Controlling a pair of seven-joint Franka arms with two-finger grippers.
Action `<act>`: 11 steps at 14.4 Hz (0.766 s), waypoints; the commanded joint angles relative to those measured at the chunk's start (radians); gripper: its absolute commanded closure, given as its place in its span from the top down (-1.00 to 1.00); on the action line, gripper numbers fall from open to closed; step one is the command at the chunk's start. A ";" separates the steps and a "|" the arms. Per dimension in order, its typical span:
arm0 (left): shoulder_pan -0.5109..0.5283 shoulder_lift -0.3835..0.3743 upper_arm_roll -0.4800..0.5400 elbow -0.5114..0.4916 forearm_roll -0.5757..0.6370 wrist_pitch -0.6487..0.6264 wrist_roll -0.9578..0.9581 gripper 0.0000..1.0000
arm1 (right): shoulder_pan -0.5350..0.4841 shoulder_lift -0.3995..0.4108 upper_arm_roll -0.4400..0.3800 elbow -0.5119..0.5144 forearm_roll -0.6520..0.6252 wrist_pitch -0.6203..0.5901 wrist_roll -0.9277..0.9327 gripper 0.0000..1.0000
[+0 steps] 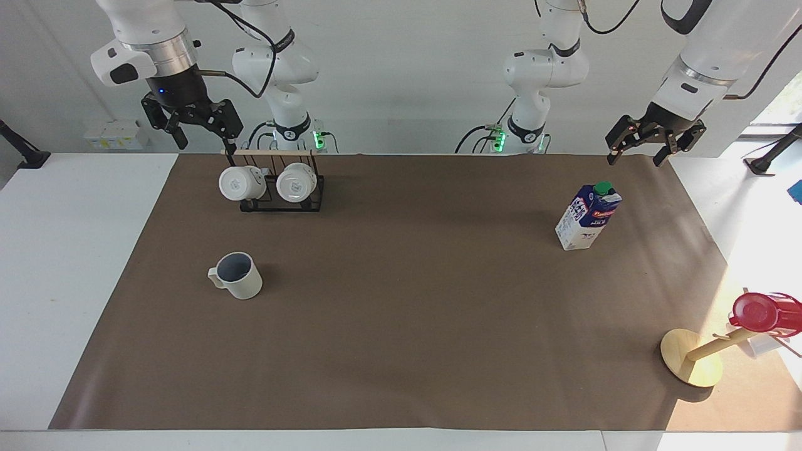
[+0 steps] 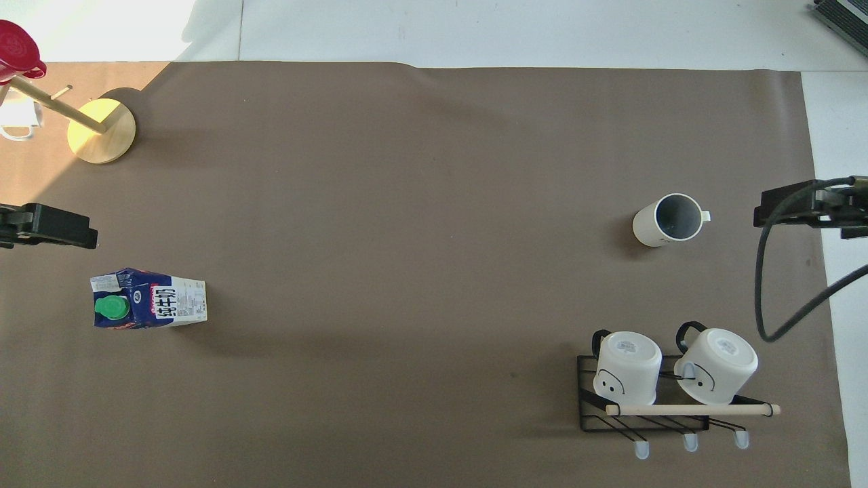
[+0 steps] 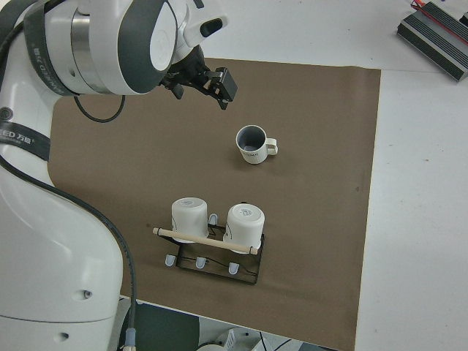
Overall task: Place cup and milk on table
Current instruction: 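Reach the right gripper down to the black-and-white mug and grasp it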
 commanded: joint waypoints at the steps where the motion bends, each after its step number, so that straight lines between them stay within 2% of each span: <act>1: 0.006 -0.004 -0.005 0.014 0.015 -0.019 -0.011 1.00 | -0.008 0.036 0.001 -0.004 0.024 0.052 -0.020 1.00; 5: 0.006 -0.004 -0.005 0.014 0.015 -0.019 -0.011 1.00 | -0.002 0.102 0.001 -0.011 0.022 0.124 -0.019 1.00; 11: 0.007 -0.006 -0.002 0.014 0.015 -0.019 -0.011 1.00 | -0.001 0.139 0.001 -0.148 0.018 0.279 -0.010 1.00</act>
